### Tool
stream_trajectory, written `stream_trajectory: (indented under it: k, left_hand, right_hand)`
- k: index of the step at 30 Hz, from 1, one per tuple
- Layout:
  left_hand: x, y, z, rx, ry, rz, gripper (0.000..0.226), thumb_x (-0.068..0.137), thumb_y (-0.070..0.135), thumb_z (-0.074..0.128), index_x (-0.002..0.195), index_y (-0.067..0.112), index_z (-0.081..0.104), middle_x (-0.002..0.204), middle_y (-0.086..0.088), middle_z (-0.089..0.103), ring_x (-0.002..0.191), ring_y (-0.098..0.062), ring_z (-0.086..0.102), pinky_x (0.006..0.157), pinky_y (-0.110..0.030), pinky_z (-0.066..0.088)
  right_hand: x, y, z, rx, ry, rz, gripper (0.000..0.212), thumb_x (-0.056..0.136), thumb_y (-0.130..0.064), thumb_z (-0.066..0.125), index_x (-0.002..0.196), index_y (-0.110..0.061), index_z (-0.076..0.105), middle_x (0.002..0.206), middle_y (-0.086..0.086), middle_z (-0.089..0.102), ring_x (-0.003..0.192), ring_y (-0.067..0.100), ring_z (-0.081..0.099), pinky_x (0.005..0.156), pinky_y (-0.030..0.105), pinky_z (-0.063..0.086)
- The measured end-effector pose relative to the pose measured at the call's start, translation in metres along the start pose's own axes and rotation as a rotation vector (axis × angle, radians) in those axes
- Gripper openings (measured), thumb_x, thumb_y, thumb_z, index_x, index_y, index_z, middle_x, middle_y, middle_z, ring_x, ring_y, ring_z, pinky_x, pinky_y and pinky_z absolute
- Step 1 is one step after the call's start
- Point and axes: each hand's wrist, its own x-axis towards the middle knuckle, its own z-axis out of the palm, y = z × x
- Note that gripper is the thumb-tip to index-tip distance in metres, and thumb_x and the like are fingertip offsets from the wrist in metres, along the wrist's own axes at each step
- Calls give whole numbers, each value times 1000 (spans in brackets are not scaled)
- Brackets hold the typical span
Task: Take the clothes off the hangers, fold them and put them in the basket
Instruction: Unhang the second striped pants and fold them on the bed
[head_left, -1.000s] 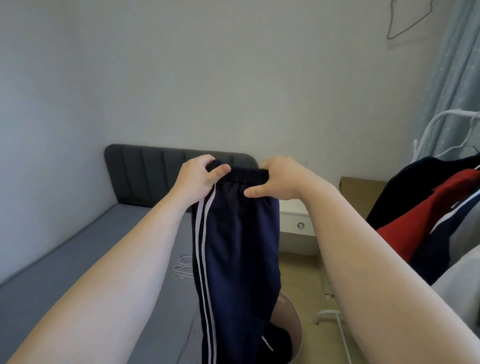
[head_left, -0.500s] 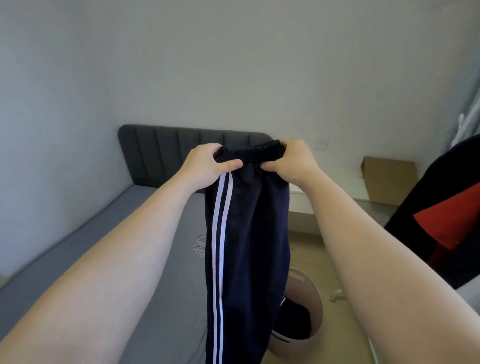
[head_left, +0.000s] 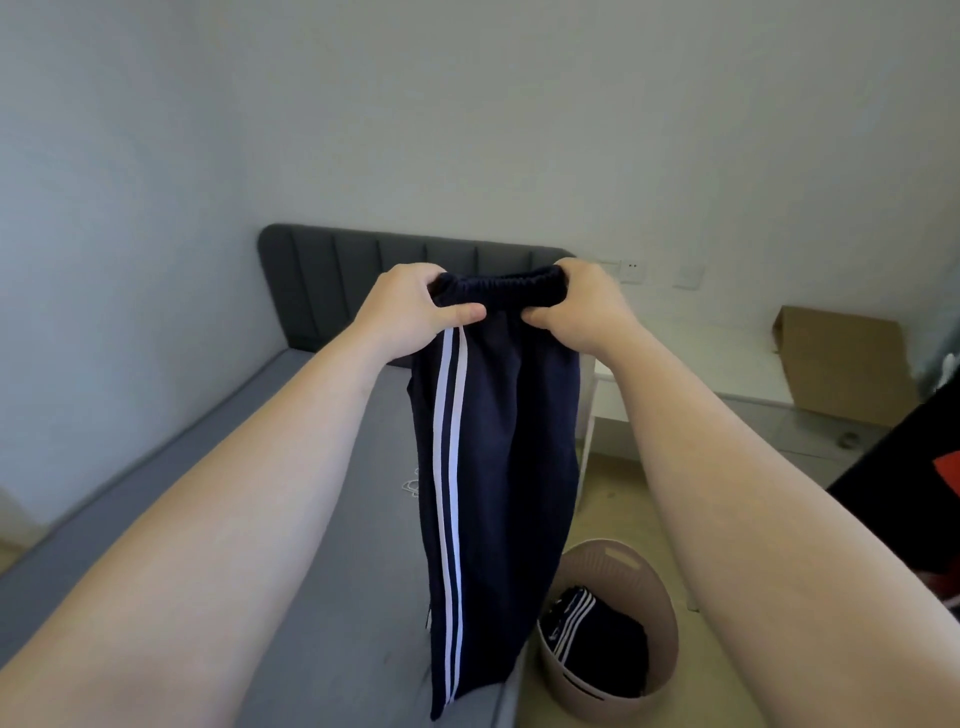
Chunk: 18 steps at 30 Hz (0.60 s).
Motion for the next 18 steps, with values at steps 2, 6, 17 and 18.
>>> stream_trajectory:
  k: [2, 6, 17, 18]
  left_hand:
    - [19, -6, 0, -4, -10, -17, 30, 73, 49, 81, 79, 23, 68, 72, 8, 66, 67, -9, 59, 65, -29, 49]
    - [72, -25, 9, -49, 15, -56, 25, 80, 40, 79, 91, 21, 67, 86, 4, 67, 75, -12, 66, 57, -32, 59]
    - [212, -75, 25, -162, 256, -116, 29, 83, 32, 79, 108, 22, 69, 97, 6, 71, 85, -14, 71, 69, -37, 62]
    - [217, -77, 23, -169, 270, -108, 29, 82, 33, 79, 108, 23, 69, 96, 7, 71, 84, -15, 71, 70, -38, 62]
  right_hand:
    - [21, 0, 5, -16, 13, 9, 26, 74, -35, 77, 90, -26, 59, 88, -6, 66, 84, 18, 64, 76, 38, 56]
    - [81, 1, 22, 102, -11, 61, 33, 78, -25, 78, 107, -20, 63, 101, -1, 65, 81, 19, 65, 63, 39, 61]
    - [231, 7, 54, 239, -44, -94, 31, 85, -20, 71, 109, -23, 51, 103, -4, 62, 94, 21, 64, 81, 42, 59]
    - [238, 6, 55, 230, -32, -117, 31, 86, -20, 70, 110, -23, 51, 102, -5, 61, 94, 21, 64, 80, 39, 58]
